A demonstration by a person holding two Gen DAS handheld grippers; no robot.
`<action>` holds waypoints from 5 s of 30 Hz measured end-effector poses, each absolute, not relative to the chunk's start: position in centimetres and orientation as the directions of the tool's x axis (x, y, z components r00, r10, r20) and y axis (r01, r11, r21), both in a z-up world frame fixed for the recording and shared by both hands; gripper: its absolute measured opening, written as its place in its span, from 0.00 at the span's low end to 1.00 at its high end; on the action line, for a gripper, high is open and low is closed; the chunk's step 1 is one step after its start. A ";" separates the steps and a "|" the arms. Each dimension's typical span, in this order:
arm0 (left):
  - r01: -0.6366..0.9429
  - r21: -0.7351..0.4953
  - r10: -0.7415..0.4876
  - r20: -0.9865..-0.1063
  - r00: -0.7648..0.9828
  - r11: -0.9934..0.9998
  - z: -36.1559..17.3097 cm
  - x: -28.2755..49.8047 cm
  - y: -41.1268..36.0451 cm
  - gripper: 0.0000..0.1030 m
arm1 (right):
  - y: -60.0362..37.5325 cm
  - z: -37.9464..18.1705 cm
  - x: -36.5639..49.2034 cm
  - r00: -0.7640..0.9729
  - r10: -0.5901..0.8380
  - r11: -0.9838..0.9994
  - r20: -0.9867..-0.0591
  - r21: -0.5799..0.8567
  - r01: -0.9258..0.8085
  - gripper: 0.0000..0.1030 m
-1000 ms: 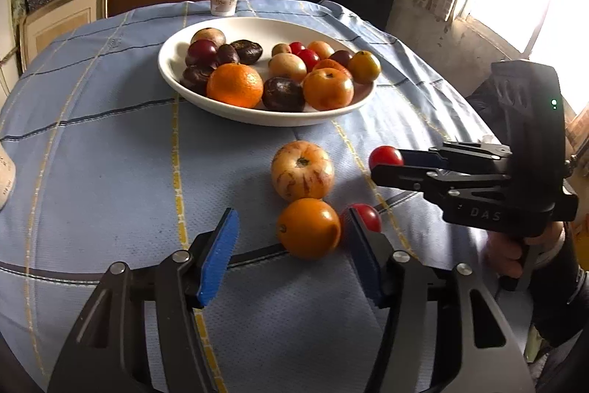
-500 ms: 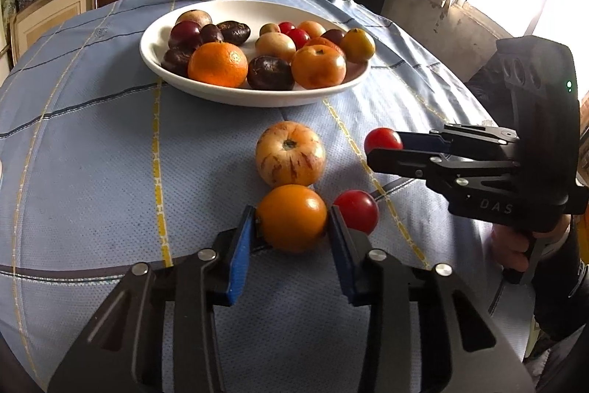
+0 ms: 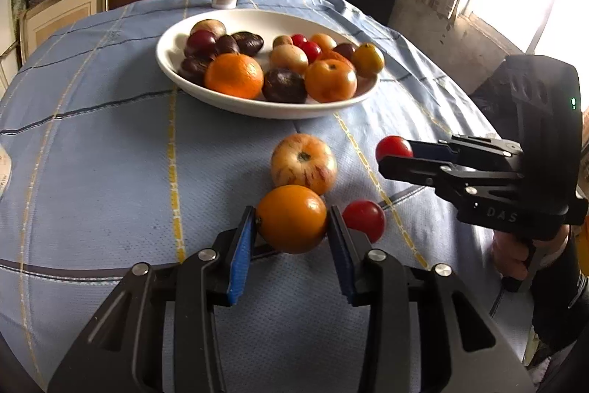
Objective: Organize fruits
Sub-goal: 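Carry the tomato and orange onto the white plate and open both tools, then move the right tool to the last red tomato and close on it, then close the left tool on a tan speckled apple while the right tool holds the tomato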
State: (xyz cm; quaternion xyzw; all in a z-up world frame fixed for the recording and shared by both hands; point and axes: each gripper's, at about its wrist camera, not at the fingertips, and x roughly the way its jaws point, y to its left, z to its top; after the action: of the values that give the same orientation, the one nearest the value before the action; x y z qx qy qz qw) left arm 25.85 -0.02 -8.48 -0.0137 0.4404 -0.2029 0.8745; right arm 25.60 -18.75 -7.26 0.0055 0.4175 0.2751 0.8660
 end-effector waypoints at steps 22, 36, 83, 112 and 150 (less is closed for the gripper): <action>0.230 -0.016 -0.177 -0.694 0.698 0.973 -3.0 37.1 -2.5 0.38 | -18.9 -2.8 34.6 0.672 0.463 0.886 -0.578 0.299 -0.353 0.33; 0.039 -0.010 -0.036 -0.634 0.773 0.999 -3.3 30.6 1.6 0.96 | -18.8 -3.9 28.5 0.605 0.509 0.855 -0.612 0.283 -0.434 0.67; -0.079 -0.132 -0.039 -0.711 0.702 0.988 -5.6 28.9 5.8 0.96 | -13.2 -7.9 23.6 0.400 0.471 0.783 -0.786 0.163 -0.600 0.37; 0.293 -0.129 -0.283 -0.765 0.579 0.947 -8.2 27.8 -2.8 0.69 | -22.0 -6.0 26.1 0.553 0.453 0.891 -0.699 0.337 -0.304 0.31; 0.267 -0.151 -0.292 -0.715 0.636 0.952 -5.7 25.9 -2.9 0.41 | -20.7 -5.3 25.1 0.584 0.472 0.879 -0.661 0.302 -0.370 0.31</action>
State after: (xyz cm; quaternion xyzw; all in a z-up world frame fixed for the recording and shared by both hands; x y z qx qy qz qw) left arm 25.94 -2.90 -5.67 -0.0155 0.3978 -0.1546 0.9042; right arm 25.15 -20.74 -5.27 0.0658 0.3898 0.2372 0.8874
